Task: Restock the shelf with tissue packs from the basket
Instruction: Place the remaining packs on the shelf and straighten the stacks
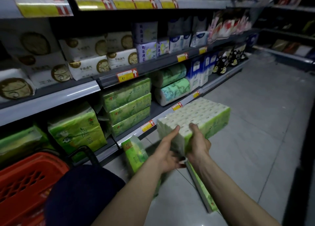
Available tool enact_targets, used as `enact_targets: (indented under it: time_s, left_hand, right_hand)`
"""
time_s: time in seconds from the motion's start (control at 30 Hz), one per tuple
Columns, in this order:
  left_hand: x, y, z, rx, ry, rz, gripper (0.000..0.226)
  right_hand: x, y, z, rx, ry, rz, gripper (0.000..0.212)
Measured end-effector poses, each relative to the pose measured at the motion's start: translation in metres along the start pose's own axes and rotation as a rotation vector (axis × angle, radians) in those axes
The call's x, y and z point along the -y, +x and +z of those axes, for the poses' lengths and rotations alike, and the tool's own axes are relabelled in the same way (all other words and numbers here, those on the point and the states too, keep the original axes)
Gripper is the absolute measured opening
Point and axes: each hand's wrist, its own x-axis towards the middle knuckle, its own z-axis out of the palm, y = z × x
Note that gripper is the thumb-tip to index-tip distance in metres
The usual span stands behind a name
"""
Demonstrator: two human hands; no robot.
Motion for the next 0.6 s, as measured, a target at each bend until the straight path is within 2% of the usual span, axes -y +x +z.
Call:
enact_targets:
  time_s: [0.07,0.13,0.2,0.3,0.4,0.47,0.6]
  left_hand:
    - [-0.008,-0.006,0.008,0.013,-0.135,0.139,0.068]
    - [-0.013,-0.011,0.01,-0.026,-0.213,0.243,0.055]
    - [-0.019,-0.016,0.004,-0.101,-0.228,0.314,0.053]
    - [-0.029,-0.02,-0.01,-0.237,-0.25,0.414,0.067]
    - [-0.039,-0.03,-0.026,-0.323,-0.23,0.477,0.064]
    - [-0.041,-0.035,-0.037,-0.335,-0.233,0.478,0.05]
    - [-0.045,-0.038,-0.057,-0.413,-0.272,0.503,0.049]
  right_hand:
    - [0.002,-0.015,0.009,0.062,0.071,0.024,0.07]
    - [0.001,-0.029,0.019,0.14,0.11,0.031,0.052]
    - [-0.004,-0.038,0.027,0.215,0.094,0.042,0.052]
    - [-0.007,-0.044,0.035,0.387,0.083,0.094,0.058]
    - [0.005,-0.045,0.037,0.554,0.005,0.175,0.041]
    - [0.016,-0.037,0.042,0.532,-0.099,0.191,0.042]
    - [0.028,-0.029,0.056,0.587,-0.401,0.263,0.076]
